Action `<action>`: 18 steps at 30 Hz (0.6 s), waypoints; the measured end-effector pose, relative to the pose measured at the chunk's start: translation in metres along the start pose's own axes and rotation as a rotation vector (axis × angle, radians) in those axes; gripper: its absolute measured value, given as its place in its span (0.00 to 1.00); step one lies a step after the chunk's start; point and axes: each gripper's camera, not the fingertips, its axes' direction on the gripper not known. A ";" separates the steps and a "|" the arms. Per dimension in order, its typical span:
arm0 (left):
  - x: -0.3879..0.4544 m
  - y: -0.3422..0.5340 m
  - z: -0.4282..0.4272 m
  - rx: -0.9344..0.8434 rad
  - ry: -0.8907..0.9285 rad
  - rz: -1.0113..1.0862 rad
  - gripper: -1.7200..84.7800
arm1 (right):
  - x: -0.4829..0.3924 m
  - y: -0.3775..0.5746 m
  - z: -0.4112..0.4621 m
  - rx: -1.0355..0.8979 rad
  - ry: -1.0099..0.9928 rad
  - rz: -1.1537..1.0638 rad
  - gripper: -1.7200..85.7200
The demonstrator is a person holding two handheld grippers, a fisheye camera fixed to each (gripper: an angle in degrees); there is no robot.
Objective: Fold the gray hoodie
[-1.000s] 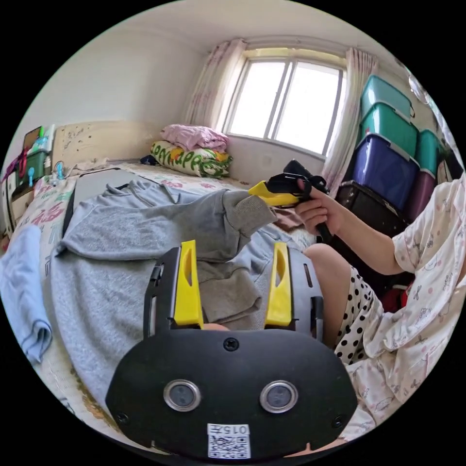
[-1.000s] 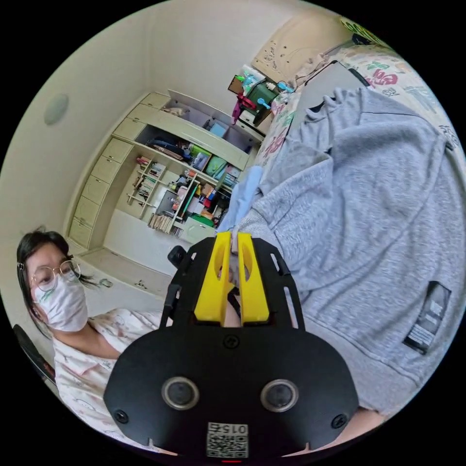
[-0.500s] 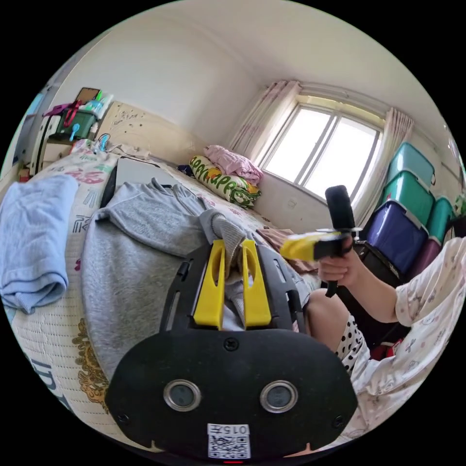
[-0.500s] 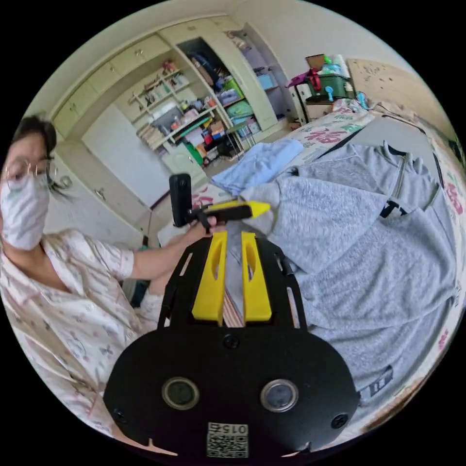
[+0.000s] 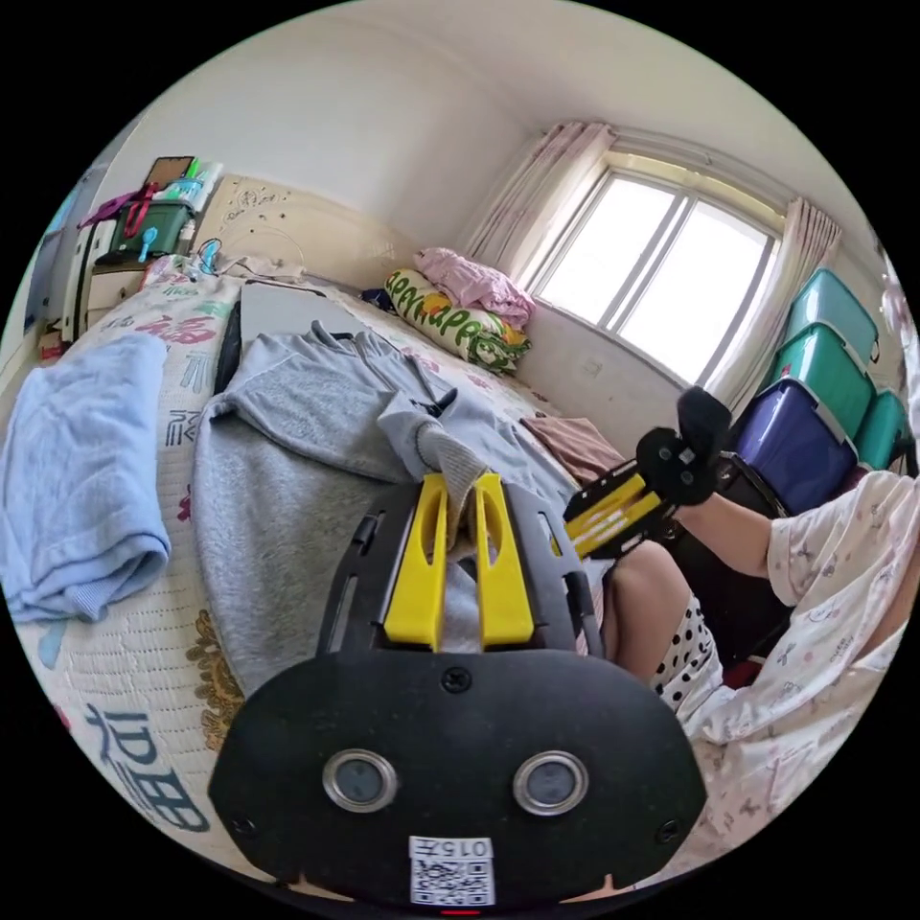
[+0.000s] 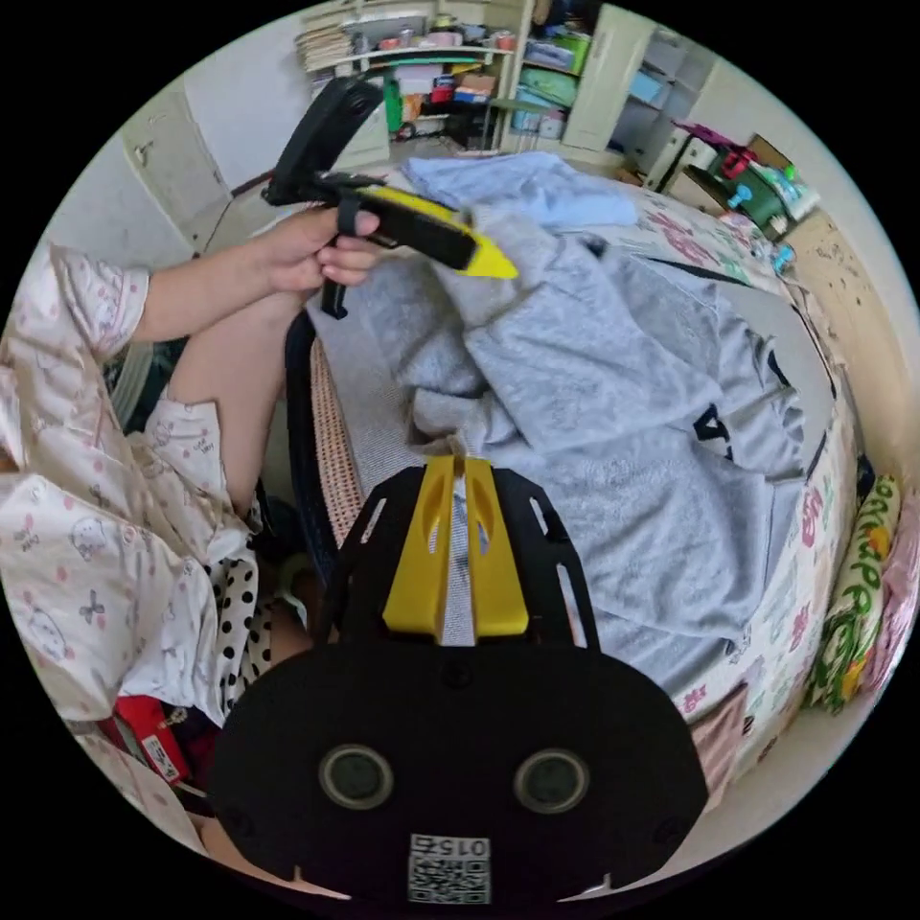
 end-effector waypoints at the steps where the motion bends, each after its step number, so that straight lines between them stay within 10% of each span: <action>1: -0.001 -0.025 -0.008 -0.020 0.014 0.020 0.07 | 0.021 0.004 -0.016 0.046 -0.020 0.068 0.04; 12: -0.136 -0.238 -0.258 0.384 -0.855 -0.299 0.20 | 0.280 0.339 -0.251 0.619 0.543 1.662 0.13; 18: -0.074 -0.134 -0.231 0.394 -0.567 -0.333 0.19 | 0.211 0.364 -0.169 0.552 0.171 1.387 0.15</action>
